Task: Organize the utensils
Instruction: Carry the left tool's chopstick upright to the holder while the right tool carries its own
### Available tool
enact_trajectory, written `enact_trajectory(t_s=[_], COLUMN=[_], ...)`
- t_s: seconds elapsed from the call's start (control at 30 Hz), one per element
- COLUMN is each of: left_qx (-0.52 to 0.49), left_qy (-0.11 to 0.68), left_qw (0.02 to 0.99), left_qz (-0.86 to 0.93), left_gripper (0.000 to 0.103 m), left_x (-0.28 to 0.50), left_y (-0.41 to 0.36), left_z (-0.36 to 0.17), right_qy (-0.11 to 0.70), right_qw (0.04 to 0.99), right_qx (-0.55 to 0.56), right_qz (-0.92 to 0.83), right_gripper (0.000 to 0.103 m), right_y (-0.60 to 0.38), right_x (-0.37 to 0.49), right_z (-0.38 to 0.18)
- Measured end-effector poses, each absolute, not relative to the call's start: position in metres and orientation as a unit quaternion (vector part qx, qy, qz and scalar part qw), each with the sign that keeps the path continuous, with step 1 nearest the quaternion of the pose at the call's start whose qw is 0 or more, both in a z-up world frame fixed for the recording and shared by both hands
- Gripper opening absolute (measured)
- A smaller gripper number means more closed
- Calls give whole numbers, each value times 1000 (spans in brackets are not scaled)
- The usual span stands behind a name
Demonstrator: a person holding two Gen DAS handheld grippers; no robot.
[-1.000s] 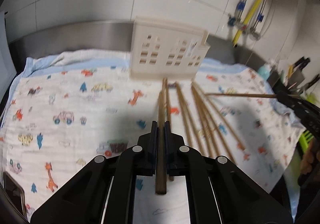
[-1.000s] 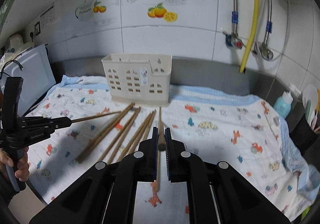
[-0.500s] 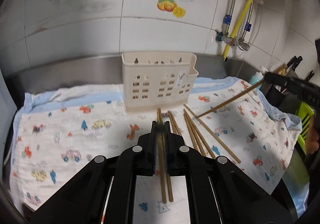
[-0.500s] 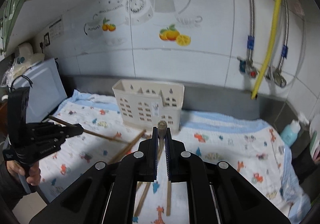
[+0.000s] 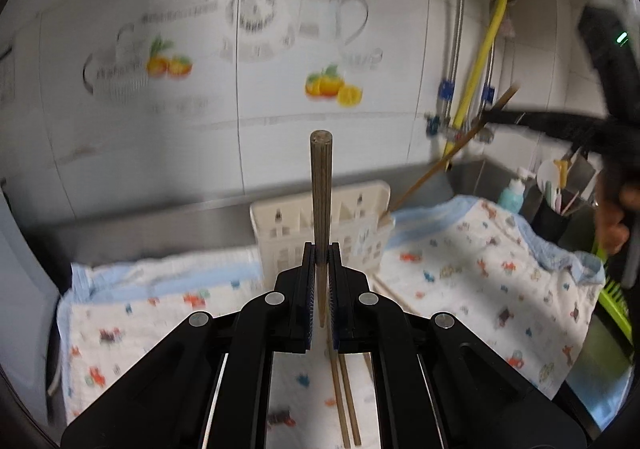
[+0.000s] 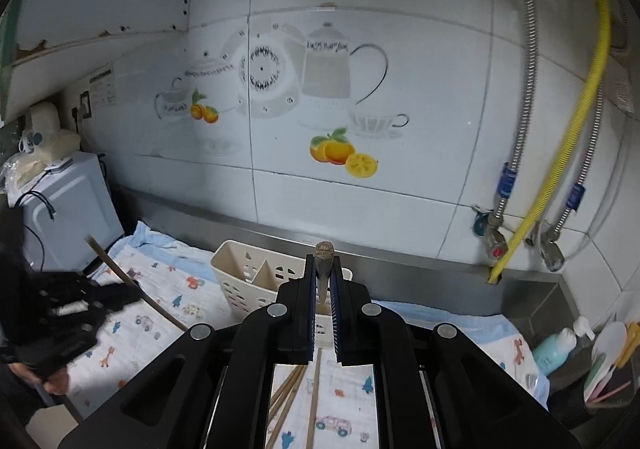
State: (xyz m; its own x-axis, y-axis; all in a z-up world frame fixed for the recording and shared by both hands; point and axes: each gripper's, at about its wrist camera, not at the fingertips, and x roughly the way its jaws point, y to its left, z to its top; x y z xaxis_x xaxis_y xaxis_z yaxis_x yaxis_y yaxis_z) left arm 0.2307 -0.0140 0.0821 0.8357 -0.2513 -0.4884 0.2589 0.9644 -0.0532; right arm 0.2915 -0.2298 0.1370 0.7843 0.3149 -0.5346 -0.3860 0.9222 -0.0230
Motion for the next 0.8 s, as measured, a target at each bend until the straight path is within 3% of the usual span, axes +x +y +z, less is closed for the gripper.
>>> enact_trajectory(t_s=[0.4,0.8], left_qx=[15,-23], left_qy=[179,263], left_qw=[980,962], left_qz=[-89,-75], left_gripper=[5,5], left_x=[282,347], left_y=[-16,-4], left_z=[138,89], right_qy=[311,330], right_qw=[930,923], right_qx=[-80,-75], right_qz=[179,183], right_gripper=[7,7], right_y=[-212,-211], right_x=[338,352], right_z=[103,78])
